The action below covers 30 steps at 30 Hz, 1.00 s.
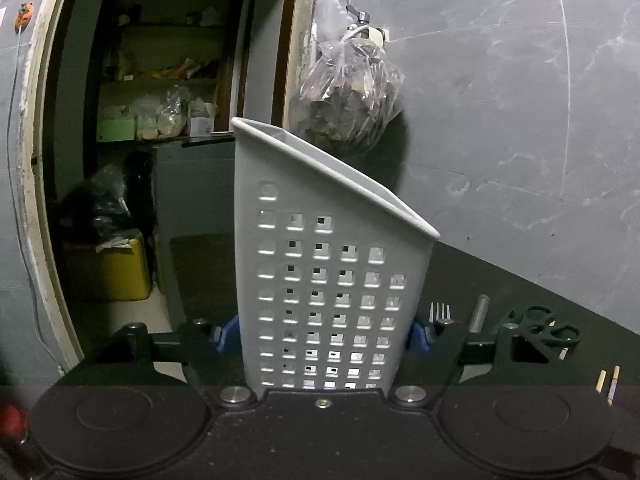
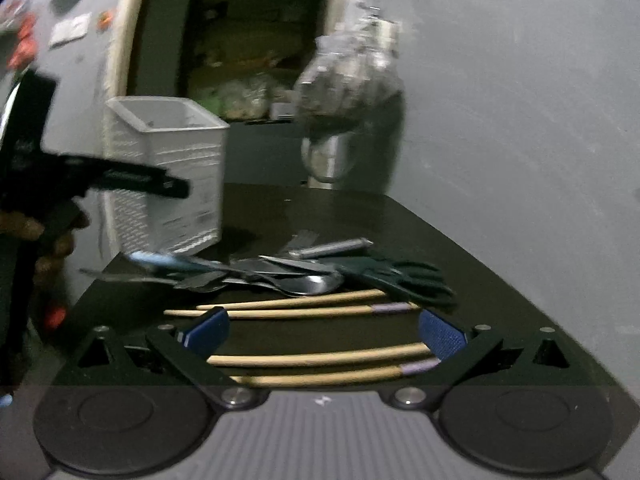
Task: Organize utensils
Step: 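Grasp the white perforated caddy with the left tool and lift it, then grasp a metal spoon from the pile with the right tool while the left tool holds the caddy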
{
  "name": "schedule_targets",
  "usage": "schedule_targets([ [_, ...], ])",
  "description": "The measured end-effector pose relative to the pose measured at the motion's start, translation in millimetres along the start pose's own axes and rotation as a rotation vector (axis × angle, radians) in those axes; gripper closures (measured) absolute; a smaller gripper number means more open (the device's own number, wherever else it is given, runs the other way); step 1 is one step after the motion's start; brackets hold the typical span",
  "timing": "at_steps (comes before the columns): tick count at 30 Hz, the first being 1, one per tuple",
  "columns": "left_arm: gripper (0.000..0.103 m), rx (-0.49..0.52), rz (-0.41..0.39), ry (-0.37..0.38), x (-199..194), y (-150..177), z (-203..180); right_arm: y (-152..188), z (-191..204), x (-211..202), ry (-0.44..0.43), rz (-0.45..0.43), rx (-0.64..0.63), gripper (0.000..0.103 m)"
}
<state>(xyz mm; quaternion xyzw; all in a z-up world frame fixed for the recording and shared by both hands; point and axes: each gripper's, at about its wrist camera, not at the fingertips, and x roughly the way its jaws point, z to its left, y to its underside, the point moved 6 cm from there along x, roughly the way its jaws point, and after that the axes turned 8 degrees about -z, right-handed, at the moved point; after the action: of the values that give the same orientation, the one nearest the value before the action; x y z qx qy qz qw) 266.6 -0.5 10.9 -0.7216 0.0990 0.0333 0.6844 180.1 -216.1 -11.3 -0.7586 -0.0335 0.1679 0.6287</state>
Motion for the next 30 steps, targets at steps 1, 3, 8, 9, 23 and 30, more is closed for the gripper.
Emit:
schedule_targets([
  [1, 0.026, 0.004, 0.000, -0.001, -0.5, 0.3, -0.1, -2.2, 4.9, 0.8, -0.011, -0.006, -0.026, 0.000],
  [3, 0.026, 0.007, 0.000, 0.000, -0.9, 0.1, 0.0, -6.3, 15.9, 1.8, -0.045, -0.020, -0.078, 0.000],
  [8, 0.026, 0.015, -0.006, 0.028, -3.0, 1.1, 2.7, -11.6, 37.4, 9.3, -0.124, -0.026, -0.155, 0.000],
  [9, 0.026, 0.016, -0.006, 0.042, -3.8, 1.6, 4.3, -12.6, 42.6, 11.6, -0.146, -0.027, -0.176, 0.000],
  [23, 0.026, 0.032, 0.001, 0.147, -3.4, 2.9, 21.3, -16.8, 102.1, 36.1, -0.339, -0.085, -0.459, 0.001],
  [30, 0.026, 0.031, 0.003, 0.151, -1.3, 1.4, 21.9, -12.9, 118.0, 48.0, -0.403, -0.086, -0.534, 0.017],
])
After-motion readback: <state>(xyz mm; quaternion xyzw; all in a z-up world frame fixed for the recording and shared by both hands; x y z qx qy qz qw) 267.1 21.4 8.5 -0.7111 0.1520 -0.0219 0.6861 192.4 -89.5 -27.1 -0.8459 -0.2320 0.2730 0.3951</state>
